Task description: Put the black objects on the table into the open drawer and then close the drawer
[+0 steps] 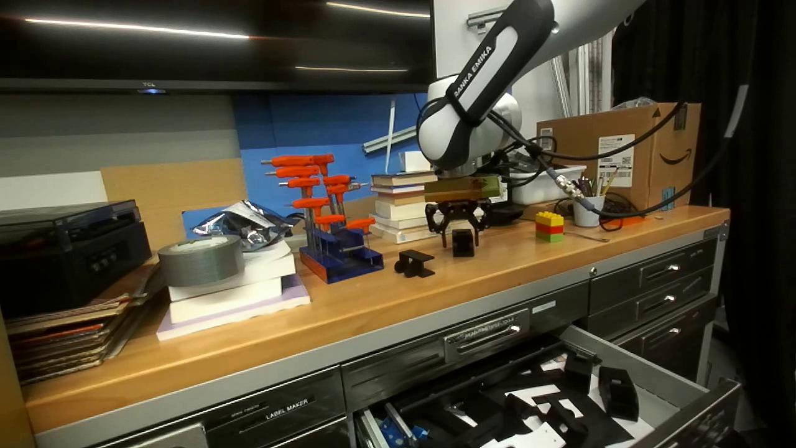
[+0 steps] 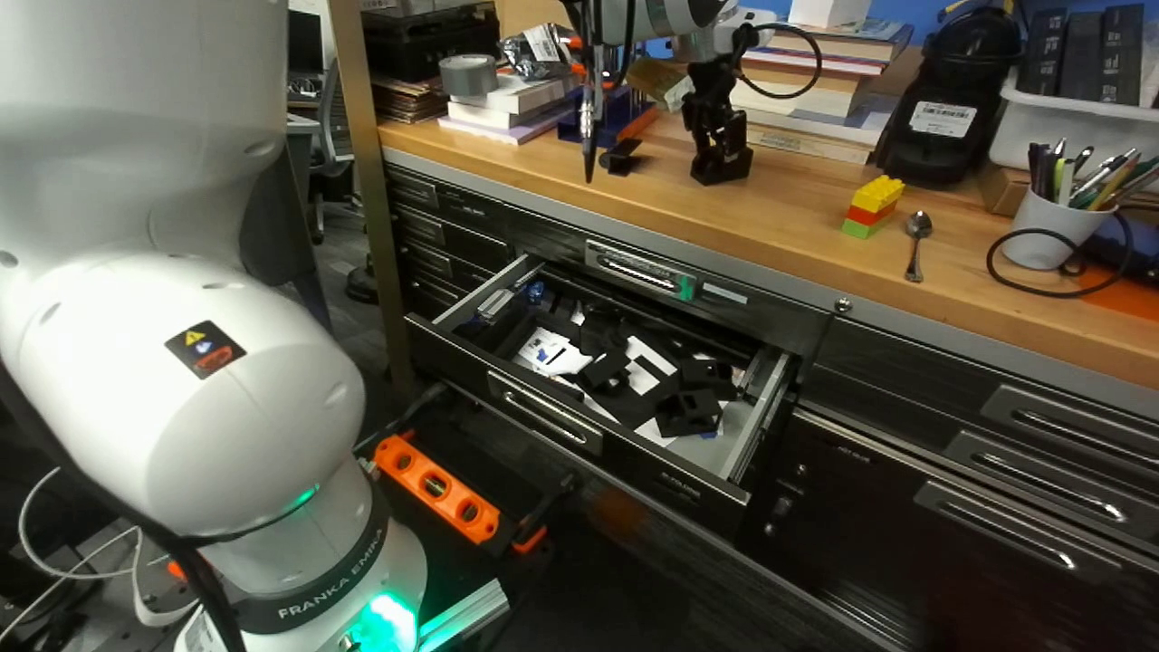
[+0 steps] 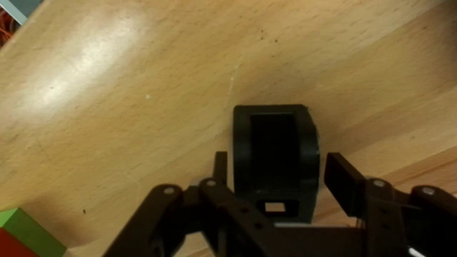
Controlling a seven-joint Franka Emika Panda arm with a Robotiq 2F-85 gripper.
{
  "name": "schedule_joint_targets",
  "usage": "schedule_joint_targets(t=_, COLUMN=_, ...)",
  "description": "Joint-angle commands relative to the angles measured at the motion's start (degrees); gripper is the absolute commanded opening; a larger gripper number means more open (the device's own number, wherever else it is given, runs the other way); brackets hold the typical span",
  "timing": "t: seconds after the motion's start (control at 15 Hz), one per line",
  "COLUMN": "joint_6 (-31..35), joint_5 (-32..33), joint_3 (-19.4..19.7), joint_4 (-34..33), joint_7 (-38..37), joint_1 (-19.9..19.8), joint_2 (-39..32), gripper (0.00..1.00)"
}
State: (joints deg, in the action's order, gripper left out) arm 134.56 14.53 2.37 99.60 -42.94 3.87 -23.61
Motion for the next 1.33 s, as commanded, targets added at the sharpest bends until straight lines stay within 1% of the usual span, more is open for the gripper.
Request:
schedule_joint_targets(t=0.0, joint_6=-2.70, joint_5=-1.45, joint_3=1.41, joint_4=-3.45, joint_7=0.72, joint_1=1.30, joint_2=-1.52, gripper=0.47)
schedule_joint_targets(t=0.13, joint_6=-3.09, joint_5=-1.60, joint_3=1.42, joint_4=-3.69, joint_7=0.78, joint_1=1.24, joint_2=-1.67, gripper=0.34)
schedule_joint_targets(t=0.2, joint_6=-3.39, joint_5=-1.67, joint_3=1.42, joint_4=-3.67, joint_7=0.81, joint_1=1.20, joint_2=-1.55, gripper=0.31)
schedule_joint_targets(t=0.27, joint_6=-3.55, joint_5=-1.75, joint_3=1.39, joint_4=-3.11, joint_7=0.81, joint_1=1.17, joint_2=-1.08, gripper=0.31)
schedule_joint_targets(t=0.4, joint_6=-2.57, joint_5=-1.40, joint_3=1.62, joint_4=0.11, joint_7=-0.17, joint_1=1.35, joint_2=1.37, gripper=0.31)
schedule_joint_targets(t=0.53, joint_6=-0.81, joint_5=-1.28, joint_3=1.80, joint_4=5.40, joint_7=-1.20, joint_1=1.32, joint_2=5.19, gripper=0.31)
schedule_joint_targets(t=0.67, joint_6=2.39, joint_5=-1.41, joint_3=1.82, joint_4=12.92, joint_7=-1.97, joint_1=0.84, joint_2=10.19, gripper=0.31)
schedule_joint_targets(t=0.87, joint_6=6.15, joint_5=-2.07, joint_3=2.08, joint_4=21.97, joint_7=-3.46, joint_1=-0.07, joint_2=16.21, gripper=0.31)
schedule_joint_targets(t=1.27, joint_6=17.46, joint_5=-3.94, joint_3=2.43, joint_4=41.40, joint_7=-5.82, joint_1=-3.59, joint_2=28.67, gripper=0.31)
